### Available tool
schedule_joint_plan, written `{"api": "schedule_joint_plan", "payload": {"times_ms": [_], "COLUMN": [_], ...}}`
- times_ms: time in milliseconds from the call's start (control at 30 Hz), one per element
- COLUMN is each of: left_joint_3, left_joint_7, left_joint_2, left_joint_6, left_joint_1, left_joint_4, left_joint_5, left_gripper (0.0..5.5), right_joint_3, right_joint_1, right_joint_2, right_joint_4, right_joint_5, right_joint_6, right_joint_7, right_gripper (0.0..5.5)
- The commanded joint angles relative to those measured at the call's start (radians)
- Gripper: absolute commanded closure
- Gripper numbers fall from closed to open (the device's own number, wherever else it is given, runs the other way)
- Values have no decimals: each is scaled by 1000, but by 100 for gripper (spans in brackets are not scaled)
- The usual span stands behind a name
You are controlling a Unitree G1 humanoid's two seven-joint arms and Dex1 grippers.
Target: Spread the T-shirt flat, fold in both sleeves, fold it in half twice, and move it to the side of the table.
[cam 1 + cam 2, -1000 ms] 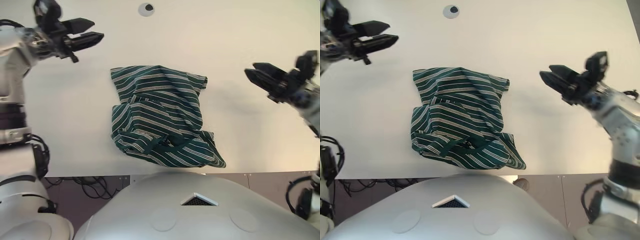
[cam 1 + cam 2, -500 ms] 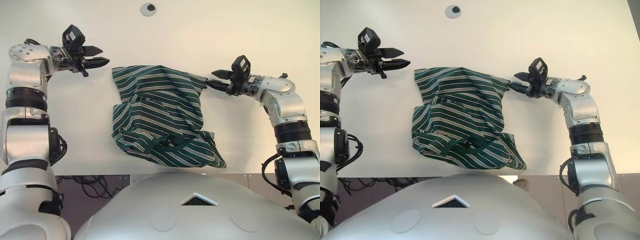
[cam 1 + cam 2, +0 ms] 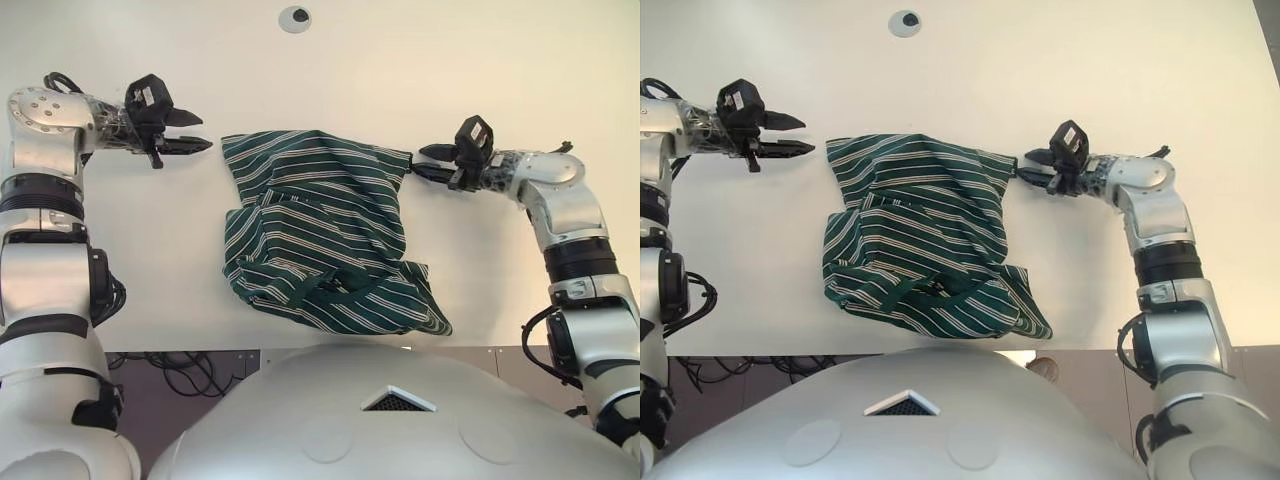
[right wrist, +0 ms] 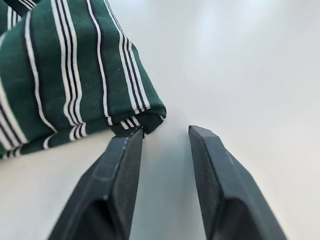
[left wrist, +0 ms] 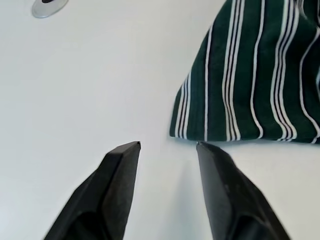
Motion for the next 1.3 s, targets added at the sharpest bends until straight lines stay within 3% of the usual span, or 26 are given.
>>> {"api": "schedule_joint_plan", "payload": {"times_ms": [33,233,400,533,733,1300], "left_joint_3": [-14,-7,5,10,21,-50], "left_joint_7": [-11,24,41,28,30,94], "left_joint_2": [-12,-36,-48,-48,-19,-38], "left_joint_6": [-41,-76,-70,-47,-62,-187], "left_joint_1": [-20,-35,-26,-18,-41,-39], "left_joint_4": [17,46,47,46,59,109], "left_joint_5": [27,46,39,35,43,155], "left_gripper": [345,345,345,323,233,216], "right_joint_3": [-3,-32,-61,-77,-73,3], "right_joint_1": [-4,-36,-45,-56,-65,-102], "right_joint_2": [10,7,9,6,4,61], "right_joint_4": [9,30,27,15,-7,92], "right_joint_5": [2,13,44,55,40,-56], "right_joint_6": [27,43,101,136,137,7], "right_joint_7": [32,41,47,53,76,73], "right_gripper": [442,545,548,493,406,406]}}
